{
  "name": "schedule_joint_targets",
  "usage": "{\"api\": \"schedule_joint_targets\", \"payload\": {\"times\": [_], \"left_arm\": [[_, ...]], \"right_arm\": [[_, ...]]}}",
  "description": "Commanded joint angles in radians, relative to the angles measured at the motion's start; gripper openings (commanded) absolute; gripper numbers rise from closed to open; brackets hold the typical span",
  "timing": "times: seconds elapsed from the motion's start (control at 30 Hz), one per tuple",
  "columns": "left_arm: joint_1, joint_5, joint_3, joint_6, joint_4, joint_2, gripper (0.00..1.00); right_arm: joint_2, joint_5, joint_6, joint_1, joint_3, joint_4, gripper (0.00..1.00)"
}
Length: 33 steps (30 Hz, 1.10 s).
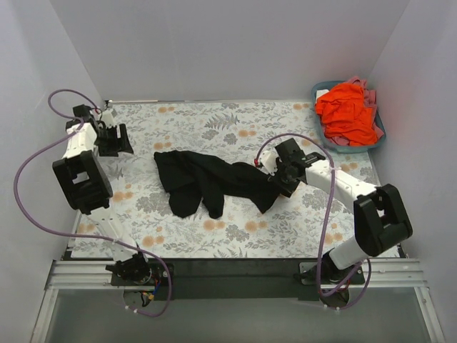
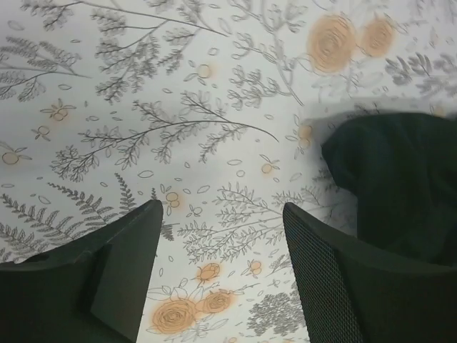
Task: Fold and stack the t-shirts
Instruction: Flatten the tshirt out
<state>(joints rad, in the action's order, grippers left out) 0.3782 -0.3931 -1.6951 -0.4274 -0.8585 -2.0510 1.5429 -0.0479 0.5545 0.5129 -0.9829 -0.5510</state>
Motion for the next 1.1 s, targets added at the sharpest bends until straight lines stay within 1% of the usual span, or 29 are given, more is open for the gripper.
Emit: {"api": "schedule_joint_targets", "payload": {"times": [0.0,0.03,0.07,0.1,0.13,0.2,0.23,0.27,0.3,0.33,0.4,0.47,0.5,0.53,0.57,0.6,0.63,0.67,0.7,0.8,0.83,0.9,0.93,1.03,1.07], "left_arm": [[-0.010,-0.137,0.095,0.128,-0.013,0.171,0.69],[-0.015,-0.197,0.133,0.163,-0.034,0.210,0.70],[-0.021,-0.273,0.162,0.195,-0.056,0.286,0.71],[-0.050,-0.308,0.214,0.284,-0.086,0.313,0.72],[-0.068,-0.329,0.239,0.321,-0.155,0.340,0.72],[-0.129,-0.375,0.313,0.375,-0.175,0.425,0.71],[-0.160,-0.365,0.398,0.368,-0.134,0.458,0.71],[-0.194,-0.337,0.447,0.354,-0.098,0.529,0.71],[-0.264,-0.302,0.483,0.355,-0.073,0.557,0.71],[-0.301,-0.288,0.541,0.358,-0.039,0.578,0.71],[-0.422,-0.267,0.571,0.358,-0.016,0.640,0.71],[-0.508,-0.251,0.592,0.368,-0.005,0.673,0.71],[-0.598,-0.248,0.606,0.374,0.002,0.692,0.71],[-0.645,-0.237,0.623,0.381,0.034,0.733,0.71],[-0.689,-0.230,0.673,0.419,0.055,0.753,0.71],[-0.770,-0.227,0.701,0.456,0.077,0.778,0.71],[-0.806,-0.222,0.728,0.501,0.114,0.808,0.71],[-0.846,-0.201,0.789,0.562,0.139,0.818,0.71],[-0.928,-0.178,0.808,0.590,0.157,0.818,0.71],[-1.045,-0.084,0.845,0.635,0.219,0.753,0.70],[-1.056,-0.078,0.844,0.636,0.255,0.705,0.69],[-1.076,-0.061,0.838,0.647,0.292,0.663,0.69],[-1.085,-0.050,0.839,0.647,0.349,0.648,0.69],[-1.122,-0.029,0.848,0.651,0.427,0.606,0.69],[-1.142,-0.017,0.854,0.651,0.447,0.585,0.68]], "right_arm": [[-0.081,0.040,0.051,-0.008,-0.011,-0.066,0.01],[-0.104,0.040,0.051,-0.014,-0.014,-0.070,0.01],[-0.115,0.081,0.053,-0.030,-0.019,-0.075,0.01],[-0.130,0.092,0.056,-0.037,-0.039,-0.082,0.01],[-0.135,0.114,0.058,-0.050,-0.057,-0.111,0.01],[-0.139,0.157,0.047,-0.074,-0.092,-0.131,0.01],[-0.139,0.164,0.039,-0.079,-0.099,-0.141,0.01],[-0.139,0.169,0.036,-0.083,-0.103,-0.145,0.01],[-0.133,0.171,0.035,-0.085,-0.109,-0.147,0.01],[-0.129,0.175,0.025,-0.089,-0.114,-0.150,0.01],[-0.110,0.200,0.012,-0.099,-0.128,-0.165,0.01],[-0.104,0.238,-0.011,-0.105,-0.145,-0.178,0.01],[-0.099,0.244,-0.016,-0.103,-0.145,-0.178,0.01],[-0.096,0.249,-0.021,-0.105,-0.143,-0.178,0.01],[-0.090,0.261,-0.031,-0.112,-0.143,-0.178,0.01],[-0.078,0.269,-0.036,-0.117,-0.143,-0.179,0.01],[-0.072,0.278,-0.041,-0.129,-0.143,-0.182,0.01],[-0.066,0.299,-0.050,-0.135,-0.143,-0.184,0.01],[-0.055,0.307,-0.054,-0.142,-0.146,-0.188,0.01],[-0.043,0.333,-0.070,-0.163,-0.154,-0.196,0.01],[-0.041,0.342,-0.071,-0.172,-0.157,-0.201,0.01],[-0.038,0.349,-0.074,-0.182,-0.164,-0.204,0.01],[-0.041,0.347,-0.074,-0.189,-0.168,-0.210,0.01],[-0.043,0.358,-0.070,-0.208,-0.175,-0.221,0.01],[-0.044,0.359,-0.067,-0.214,-0.178,-0.227,0.01]]}}
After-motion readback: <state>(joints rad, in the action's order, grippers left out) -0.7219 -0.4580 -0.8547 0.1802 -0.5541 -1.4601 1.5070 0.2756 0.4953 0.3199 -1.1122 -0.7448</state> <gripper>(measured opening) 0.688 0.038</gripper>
